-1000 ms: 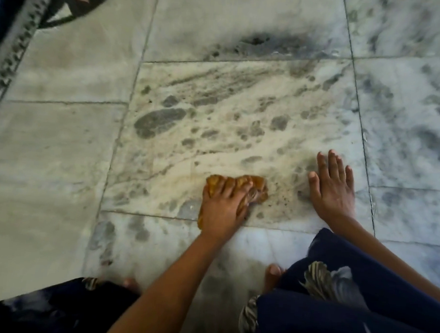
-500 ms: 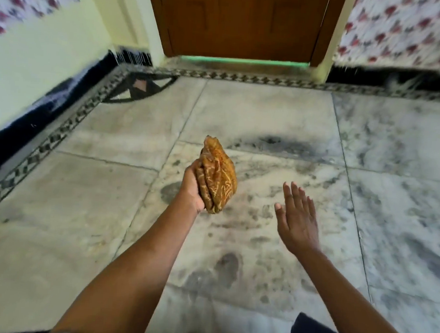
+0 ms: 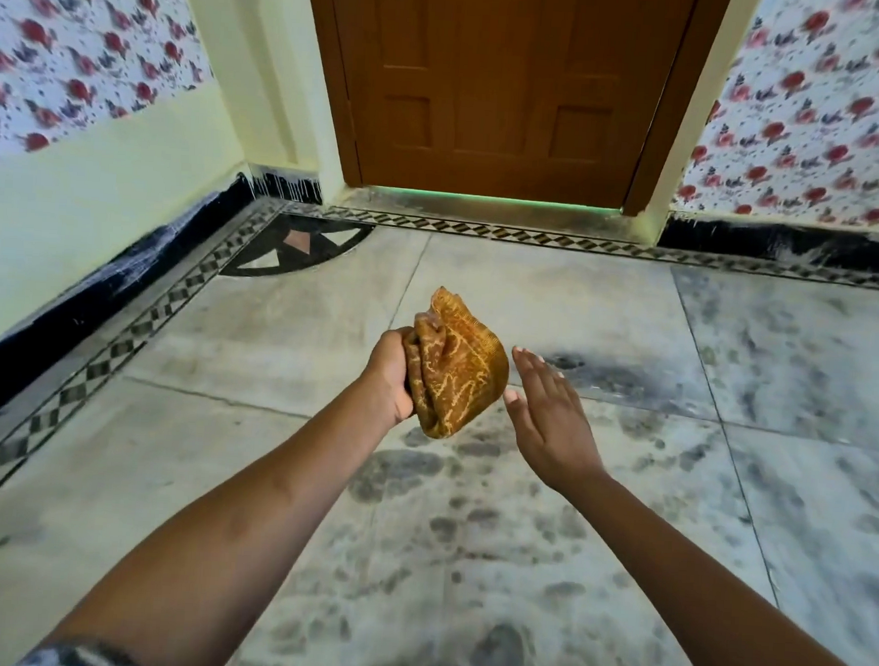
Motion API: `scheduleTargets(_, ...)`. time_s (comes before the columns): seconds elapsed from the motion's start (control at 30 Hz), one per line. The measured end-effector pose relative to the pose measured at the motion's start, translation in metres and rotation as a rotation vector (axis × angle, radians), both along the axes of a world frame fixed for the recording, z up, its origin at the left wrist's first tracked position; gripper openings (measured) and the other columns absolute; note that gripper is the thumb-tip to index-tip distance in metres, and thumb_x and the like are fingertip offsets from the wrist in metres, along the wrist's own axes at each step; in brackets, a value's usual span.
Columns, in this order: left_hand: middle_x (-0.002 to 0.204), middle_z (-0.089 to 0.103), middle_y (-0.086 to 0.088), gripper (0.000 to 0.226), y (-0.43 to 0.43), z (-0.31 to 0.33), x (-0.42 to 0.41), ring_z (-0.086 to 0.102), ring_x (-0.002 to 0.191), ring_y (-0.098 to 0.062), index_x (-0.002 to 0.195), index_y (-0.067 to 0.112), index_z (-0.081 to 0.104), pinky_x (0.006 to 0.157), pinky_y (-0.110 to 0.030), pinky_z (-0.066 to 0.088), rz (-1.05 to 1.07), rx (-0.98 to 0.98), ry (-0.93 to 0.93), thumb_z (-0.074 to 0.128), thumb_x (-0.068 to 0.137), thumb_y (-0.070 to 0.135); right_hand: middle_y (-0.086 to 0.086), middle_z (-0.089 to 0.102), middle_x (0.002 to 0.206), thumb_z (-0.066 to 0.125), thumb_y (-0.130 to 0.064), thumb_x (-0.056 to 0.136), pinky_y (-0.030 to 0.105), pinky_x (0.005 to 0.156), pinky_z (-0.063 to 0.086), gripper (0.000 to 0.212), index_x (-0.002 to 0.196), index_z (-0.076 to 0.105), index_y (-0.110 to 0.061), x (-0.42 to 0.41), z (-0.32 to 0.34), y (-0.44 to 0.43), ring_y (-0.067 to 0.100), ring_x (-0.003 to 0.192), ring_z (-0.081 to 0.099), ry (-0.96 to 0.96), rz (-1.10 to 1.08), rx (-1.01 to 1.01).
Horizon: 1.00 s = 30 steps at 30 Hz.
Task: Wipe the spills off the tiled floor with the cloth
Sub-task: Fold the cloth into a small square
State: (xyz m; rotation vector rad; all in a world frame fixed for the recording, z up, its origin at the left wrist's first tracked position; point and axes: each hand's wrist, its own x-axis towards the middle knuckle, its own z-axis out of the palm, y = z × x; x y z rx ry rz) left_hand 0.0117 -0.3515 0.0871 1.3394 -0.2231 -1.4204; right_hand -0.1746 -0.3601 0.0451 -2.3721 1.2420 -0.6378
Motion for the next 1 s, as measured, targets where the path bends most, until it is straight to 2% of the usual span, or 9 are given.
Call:
scheduleTargets(0.1, 0.094, 0.069, -0.019, 0.039, -0.003, -0.022, 0.012, 0.063, 0.092, -0.035, 0.098, 0.003, 0.067, 0.073, -0.039, 0.051, 0.032, 0.003, 0.073, 0.039, 0.094, 0.030, -0.001, 0.021, 0.156, 0.011, -0.049, 0.093, 0.026, 0.115, -0.003, 0.063, 0.149, 0.017, -0.021, 0.014, -0.014, -0.017, 0.012, 0.144, 0.012, 0.070, 0.053, -0.022)
scheduleTargets(0.2, 0.092, 0.069, -0.019, 0.036, -0.017, -0.037, 0.025, 0.062, 0.091, -0.036, 0.093, 0.005, 0.067, 0.070, -0.041, 0.050, 0.072, 0.013, 0.145, 0.040, 0.093, 0.028, -0.001, 0.025, 0.155, 0.008, -0.053, 0.090, 0.028, 0.116, 0.000, 0.068, 0.148, 0.021, -0.022, 0.026, -0.025, -0.037, 0.013, 0.143, 0.016, 0.070, 0.070, 0.002)
scheduleTargets(0.4, 0.086, 0.072, -0.017, 0.033, -0.043, -0.009, 0.046, 0.062, 0.091, -0.037, 0.095, 0.009, 0.068, 0.074, -0.045, 0.050, 0.136, 0.009, 0.276, 0.046, 0.092, 0.034, 0.006, 0.044, 0.144, 0.031, -0.038, 0.095, 0.035, 0.113, 0.020, 0.053, 0.143, 0.035, -0.019, 0.051, 0.016, -0.061, 0.022, 0.135, 0.036, -0.047, -0.037, 0.082)
scheduleTargets(0.5, 0.094, 0.072, -0.015, 0.037, -0.043, 0.033, 0.051, 0.062, 0.096, -0.035, 0.102, 0.013, 0.068, 0.081, -0.044, 0.050, 0.169, -0.003, 0.318, 0.049, 0.090, 0.043, 0.007, 0.048, 0.141, 0.036, -0.034, 0.094, 0.042, 0.111, 0.030, 0.051, 0.142, 0.037, -0.018, 0.057, 0.060, -0.062, 0.022, 0.131, 0.041, -0.117, -0.087, 0.116)
scheduleTargets(0.63, 0.105, 0.070, -0.015, 0.046, -0.035, 0.109, 0.049, 0.061, 0.101, -0.035, 0.110, 0.016, 0.067, 0.081, -0.045, 0.049, 0.194, 0.064, 0.335, 0.051, 0.087, 0.053, 0.005, 0.050, 0.139, 0.035, -0.037, 0.095, 0.042, 0.108, 0.034, 0.051, 0.142, 0.037, -0.018, 0.056, 0.137, -0.057, 0.020, 0.128, 0.043, -0.180, -0.104, 0.159)
scheduleTargets(0.8, 0.104, 0.069, -0.014, 0.040, -0.016, 0.225, 0.039, 0.060, 0.101, -0.036, 0.103, 0.019, 0.068, 0.081, -0.047, 0.049, 0.236, 0.092, 0.350, 0.052, 0.086, 0.051, 0.001, 0.048, 0.140, 0.034, -0.036, 0.095, 0.036, 0.108, 0.032, 0.050, 0.142, 0.036, -0.019, 0.044, 0.253, -0.044, 0.015, 0.128, 0.040, -0.229, -0.124, 0.217)
scheduleTargets(1.0, 0.106, 0.067, -0.016, 0.039, 0.016, 0.396, 0.023, 0.059, 0.102, -0.036, 0.111, 0.016, 0.066, 0.080, -0.045, 0.050, 0.279, 0.069, 0.325, 0.051, 0.088, 0.044, 0.000, 0.045, 0.142, 0.024, -0.049, 0.092, 0.025, 0.104, 0.028, 0.057, 0.142, 0.036, -0.023, 0.033, 0.407, -0.006, 0.014, 0.130, 0.039, -0.251, -0.082, 0.279)
